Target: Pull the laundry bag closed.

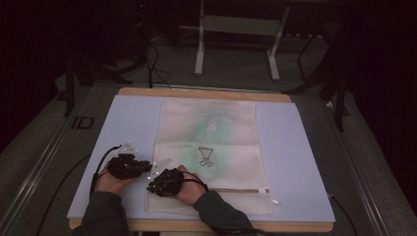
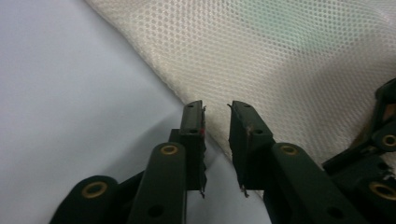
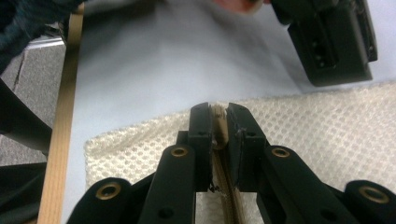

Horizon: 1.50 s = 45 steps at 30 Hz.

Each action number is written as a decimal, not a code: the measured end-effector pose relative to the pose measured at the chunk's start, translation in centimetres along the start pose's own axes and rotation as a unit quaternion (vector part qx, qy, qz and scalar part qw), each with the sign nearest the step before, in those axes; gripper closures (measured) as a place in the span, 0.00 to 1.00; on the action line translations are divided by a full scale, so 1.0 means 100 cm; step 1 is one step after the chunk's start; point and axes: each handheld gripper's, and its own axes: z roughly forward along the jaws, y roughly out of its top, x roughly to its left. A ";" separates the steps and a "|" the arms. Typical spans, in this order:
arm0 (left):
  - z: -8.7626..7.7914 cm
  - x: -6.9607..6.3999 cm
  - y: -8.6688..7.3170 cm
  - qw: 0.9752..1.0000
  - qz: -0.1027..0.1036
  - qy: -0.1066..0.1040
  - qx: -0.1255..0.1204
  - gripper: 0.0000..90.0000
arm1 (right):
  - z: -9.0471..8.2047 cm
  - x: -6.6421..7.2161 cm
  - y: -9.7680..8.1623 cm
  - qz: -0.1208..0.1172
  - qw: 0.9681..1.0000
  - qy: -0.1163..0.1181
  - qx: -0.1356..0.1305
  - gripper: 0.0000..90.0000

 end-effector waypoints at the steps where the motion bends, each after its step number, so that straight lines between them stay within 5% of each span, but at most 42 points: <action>1: 0.000 0.000 0.000 1.000 0.001 -0.003 0.001 0.86 | 0.000 0.000 -0.001 0.000 1.000 0.000 -0.001 0.90; 9: 0.003 -0.006 0.000 0.999 0.014 -0.047 0.016 0.99 | 0.000 0.000 -0.002 -0.005 1.000 -0.002 -0.002 0.90; 20: 0.008 -0.018 -0.003 0.997 0.022 -0.049 0.056 0.99 | 0.000 0.001 -0.002 -0.013 1.000 -0.006 -0.003 0.90; 36: 0.002 -0.020 -0.008 0.996 -0.019 -0.044 0.078 1.00 | 0.000 0.003 -0.005 -0.014 1.000 -0.013 -0.009 0.91; 45: 0.002 -0.021 -0.006 0.995 -0.011 -0.040 0.086 1.00 | -0.003 0.003 -0.006 -0.013 1.000 -0.014 -0.004 0.91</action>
